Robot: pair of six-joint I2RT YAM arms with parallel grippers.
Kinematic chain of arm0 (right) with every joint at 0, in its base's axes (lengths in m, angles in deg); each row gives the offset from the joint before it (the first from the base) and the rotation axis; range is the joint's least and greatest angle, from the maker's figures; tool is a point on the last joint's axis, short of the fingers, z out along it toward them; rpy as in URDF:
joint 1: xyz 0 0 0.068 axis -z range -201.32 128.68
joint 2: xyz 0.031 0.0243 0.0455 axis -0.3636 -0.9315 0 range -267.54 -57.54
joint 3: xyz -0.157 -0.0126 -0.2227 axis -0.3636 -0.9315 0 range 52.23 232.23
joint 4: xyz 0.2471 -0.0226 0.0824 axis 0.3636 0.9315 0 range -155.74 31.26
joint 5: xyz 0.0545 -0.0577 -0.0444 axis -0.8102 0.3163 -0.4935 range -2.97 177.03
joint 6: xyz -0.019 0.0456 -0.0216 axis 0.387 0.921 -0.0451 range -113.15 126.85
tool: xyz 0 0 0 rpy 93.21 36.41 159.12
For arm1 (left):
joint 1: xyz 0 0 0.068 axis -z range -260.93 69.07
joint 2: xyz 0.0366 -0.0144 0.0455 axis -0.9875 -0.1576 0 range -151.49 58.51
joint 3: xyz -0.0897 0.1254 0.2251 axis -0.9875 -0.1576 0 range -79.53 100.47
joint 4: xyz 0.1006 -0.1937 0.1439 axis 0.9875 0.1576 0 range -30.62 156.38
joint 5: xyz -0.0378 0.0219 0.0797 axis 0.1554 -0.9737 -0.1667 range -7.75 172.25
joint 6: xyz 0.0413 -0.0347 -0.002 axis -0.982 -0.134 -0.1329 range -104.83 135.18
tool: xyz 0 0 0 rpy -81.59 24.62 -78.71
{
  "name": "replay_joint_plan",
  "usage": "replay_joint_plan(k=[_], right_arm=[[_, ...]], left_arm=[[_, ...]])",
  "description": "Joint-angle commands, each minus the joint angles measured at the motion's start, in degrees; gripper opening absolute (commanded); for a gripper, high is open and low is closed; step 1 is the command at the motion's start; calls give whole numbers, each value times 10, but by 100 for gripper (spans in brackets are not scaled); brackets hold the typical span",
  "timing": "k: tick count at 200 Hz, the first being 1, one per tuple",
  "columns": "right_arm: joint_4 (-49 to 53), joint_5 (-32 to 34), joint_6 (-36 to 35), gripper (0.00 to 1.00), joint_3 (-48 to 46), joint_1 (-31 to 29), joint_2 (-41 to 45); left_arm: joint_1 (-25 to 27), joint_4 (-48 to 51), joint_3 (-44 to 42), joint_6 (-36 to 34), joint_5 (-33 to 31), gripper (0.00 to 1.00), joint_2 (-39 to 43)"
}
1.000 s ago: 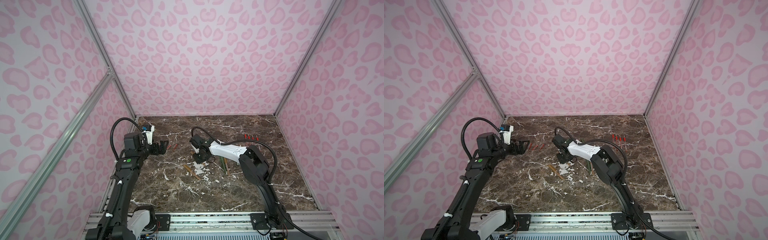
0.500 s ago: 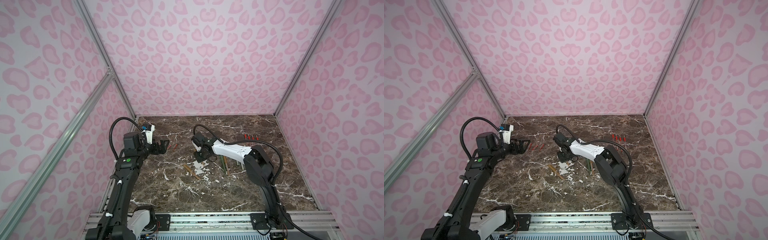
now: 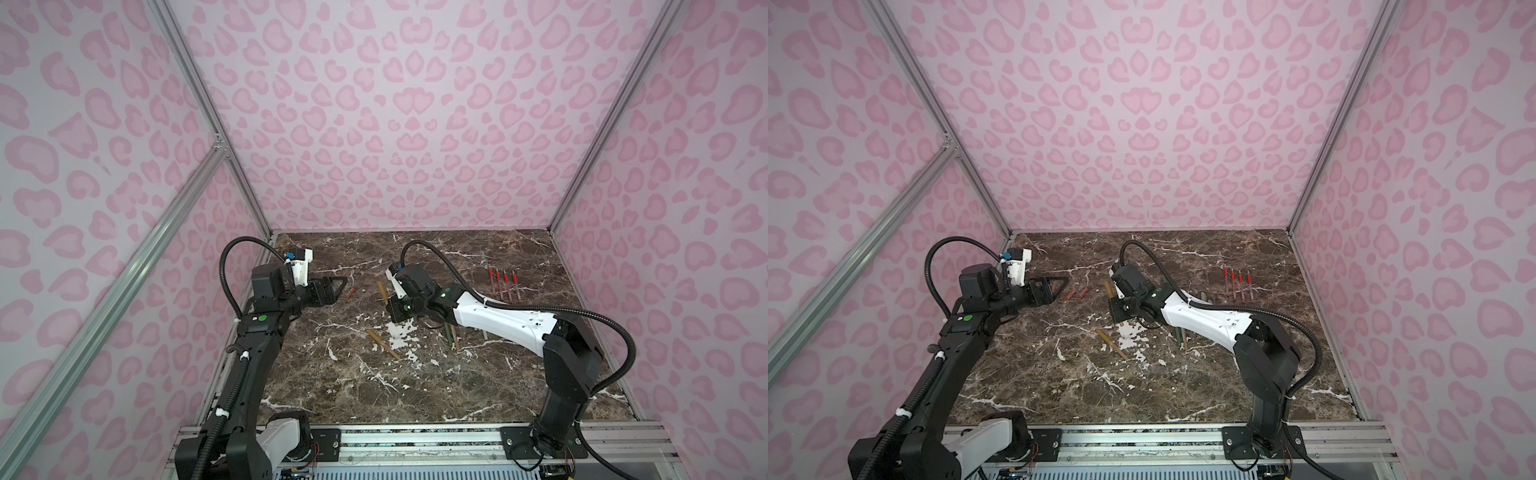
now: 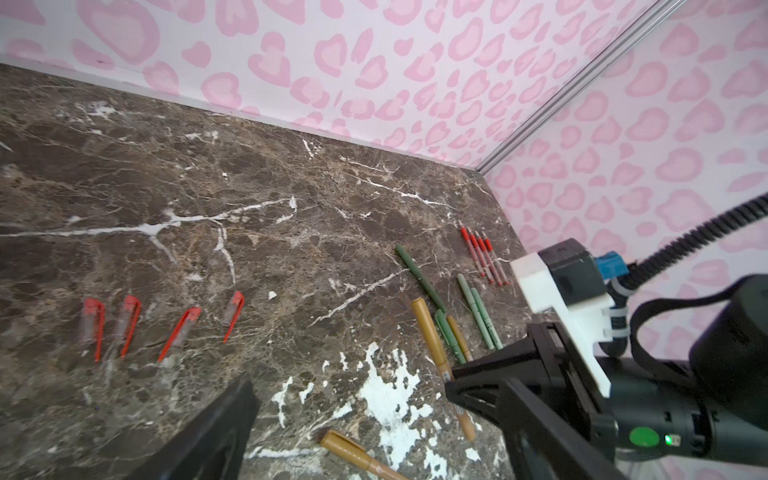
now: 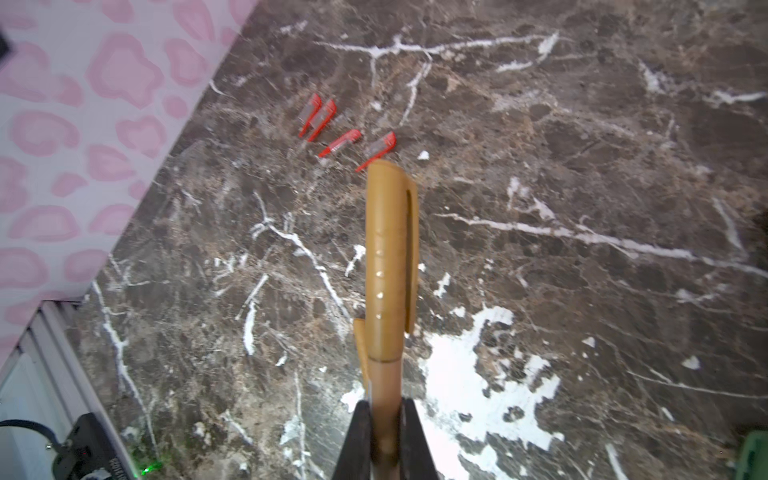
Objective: Open the pen caps
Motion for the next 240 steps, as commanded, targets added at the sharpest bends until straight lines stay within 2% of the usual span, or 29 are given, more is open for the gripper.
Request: replay_joint_plan(k=[1, 50, 72, 129, 132, 147, 161, 176, 208, 240], right_arm=[[-106, -20, 22, 3, -20, -17, 18], [-119, -23, 22, 2, 1, -42, 11], [-115, -24, 22, 2, 13, -48, -2], [-108, -20, 14, 2, 30, -59, -9], [-108, -21, 14, 2, 32, -60, -9], [-119, -21, 13, 2, 27, -60, -5], [-124, -20, 10, 2, 25, -59, -6], [-110, -17, 8, 3, 36, -60, -13], [-118, -23, 5, 19, 33, -59, -19], [-104, -32, 8, 27, 54, -58, -40]], left_arm=[[16, -67, -5, 60, 37, 91, -13], [71, -69, 6, 75, 40, 85, -44], [79, -67, 13, 81, 36, 77, -57], [80, -61, 19, 100, 16, 38, -74], [80, -58, 20, 99, 16, 32, -74], [80, -63, 16, 99, 15, 21, -70], [81, -80, 5, 105, 12, 4, -68], [81, -61, 13, 101, 3, 4, -65], [81, -75, 8, 110, 12, 4, -54], [80, -57, 19, 108, 12, 4, -54]])
